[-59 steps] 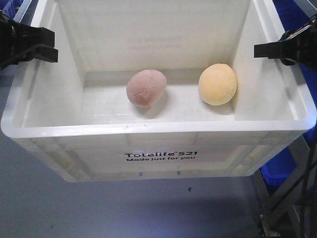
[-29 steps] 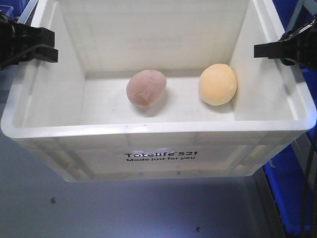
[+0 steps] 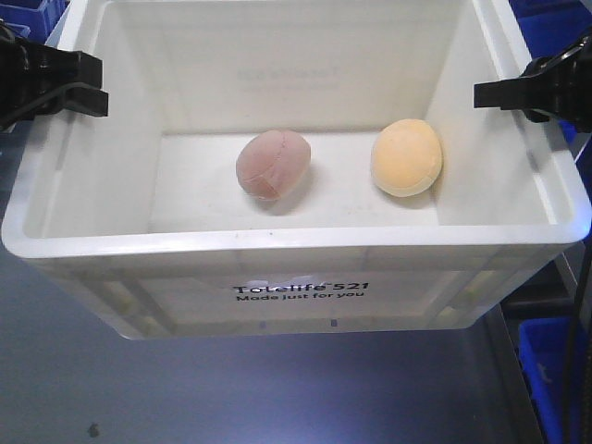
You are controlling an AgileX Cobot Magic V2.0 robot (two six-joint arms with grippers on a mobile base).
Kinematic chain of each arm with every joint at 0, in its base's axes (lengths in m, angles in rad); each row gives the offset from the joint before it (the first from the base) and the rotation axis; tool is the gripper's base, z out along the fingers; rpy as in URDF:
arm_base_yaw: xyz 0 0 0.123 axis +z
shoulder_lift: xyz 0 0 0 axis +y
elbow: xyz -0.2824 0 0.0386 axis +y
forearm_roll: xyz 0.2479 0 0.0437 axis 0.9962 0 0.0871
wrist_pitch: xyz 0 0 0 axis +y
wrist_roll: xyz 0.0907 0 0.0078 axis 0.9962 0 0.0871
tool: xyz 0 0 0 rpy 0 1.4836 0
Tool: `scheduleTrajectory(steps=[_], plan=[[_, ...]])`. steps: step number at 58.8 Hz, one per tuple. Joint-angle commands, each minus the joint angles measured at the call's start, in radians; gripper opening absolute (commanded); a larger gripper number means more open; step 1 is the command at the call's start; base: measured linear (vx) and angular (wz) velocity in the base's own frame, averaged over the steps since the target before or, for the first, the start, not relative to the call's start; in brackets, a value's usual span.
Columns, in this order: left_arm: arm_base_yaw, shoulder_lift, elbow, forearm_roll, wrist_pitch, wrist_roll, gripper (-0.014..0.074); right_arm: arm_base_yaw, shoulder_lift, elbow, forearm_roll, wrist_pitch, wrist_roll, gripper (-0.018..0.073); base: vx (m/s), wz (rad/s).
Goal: Place moving items into box and shelve
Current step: 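Hold the crate rims with both grippers while the base drives on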
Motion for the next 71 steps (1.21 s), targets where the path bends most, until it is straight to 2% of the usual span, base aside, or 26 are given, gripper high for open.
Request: scheduleTrajectory(steps=[1,34,71], plan=[[-0.007,-0.030,-0.051,-0.065,-0.146,0.010,-0.0006,0.004,-0.041,-0.050,0.111,-0.048,-0.044,-0.0006,0.34,0.12],[-0.007,-0.030,-0.051,-0.065,-0.146,0.010,-0.0006,0.004,-0.041,-0.050,0.111,-0.048,-0.044,-0.0006,0.31,0.24],[-0.007,-0.030,-0.051,-0.065,-0.146,0.010,-0.0006,0.004,-0.041,-0.050,0.111,-0.049,-0.044,-0.0006,0.25,0.52]])
